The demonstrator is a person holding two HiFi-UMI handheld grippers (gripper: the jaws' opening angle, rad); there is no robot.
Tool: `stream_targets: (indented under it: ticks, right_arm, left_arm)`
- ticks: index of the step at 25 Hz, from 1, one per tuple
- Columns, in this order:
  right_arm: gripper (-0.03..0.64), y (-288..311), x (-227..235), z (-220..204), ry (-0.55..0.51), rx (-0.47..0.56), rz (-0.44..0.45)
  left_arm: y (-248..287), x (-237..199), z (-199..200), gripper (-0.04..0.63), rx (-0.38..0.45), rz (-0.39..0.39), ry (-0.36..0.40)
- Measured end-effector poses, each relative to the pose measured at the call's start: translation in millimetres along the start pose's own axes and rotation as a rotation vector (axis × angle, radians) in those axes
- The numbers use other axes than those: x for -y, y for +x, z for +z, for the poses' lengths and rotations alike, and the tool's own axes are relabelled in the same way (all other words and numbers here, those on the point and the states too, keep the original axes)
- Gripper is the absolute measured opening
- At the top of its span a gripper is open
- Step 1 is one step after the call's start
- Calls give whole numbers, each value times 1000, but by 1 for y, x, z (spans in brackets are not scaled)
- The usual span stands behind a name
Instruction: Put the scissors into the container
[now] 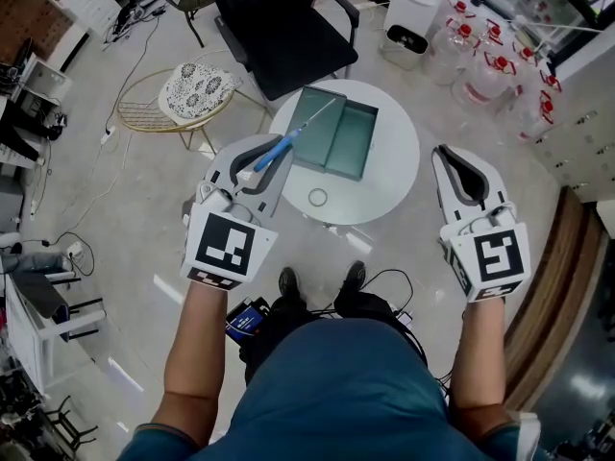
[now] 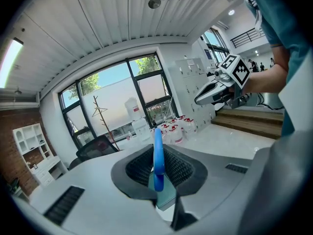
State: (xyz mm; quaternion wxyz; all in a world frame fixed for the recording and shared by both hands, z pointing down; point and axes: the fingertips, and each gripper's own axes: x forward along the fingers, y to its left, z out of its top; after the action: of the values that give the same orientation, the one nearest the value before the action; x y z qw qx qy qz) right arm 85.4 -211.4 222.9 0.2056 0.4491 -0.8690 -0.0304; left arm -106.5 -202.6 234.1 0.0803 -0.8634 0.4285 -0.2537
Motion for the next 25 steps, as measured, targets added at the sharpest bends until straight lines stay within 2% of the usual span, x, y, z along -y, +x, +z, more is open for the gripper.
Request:
stream_targets:
  ticks: [11,25]
  right_arm:
    - [40,16,15,-31,34,-49,-20]
    - [38,26,43,-88,75,-82,-48]
  left_arm:
    - [43,1,-28,64,-42,-34,-42]
    - [124,28,-65,64,-92,-102,-87]
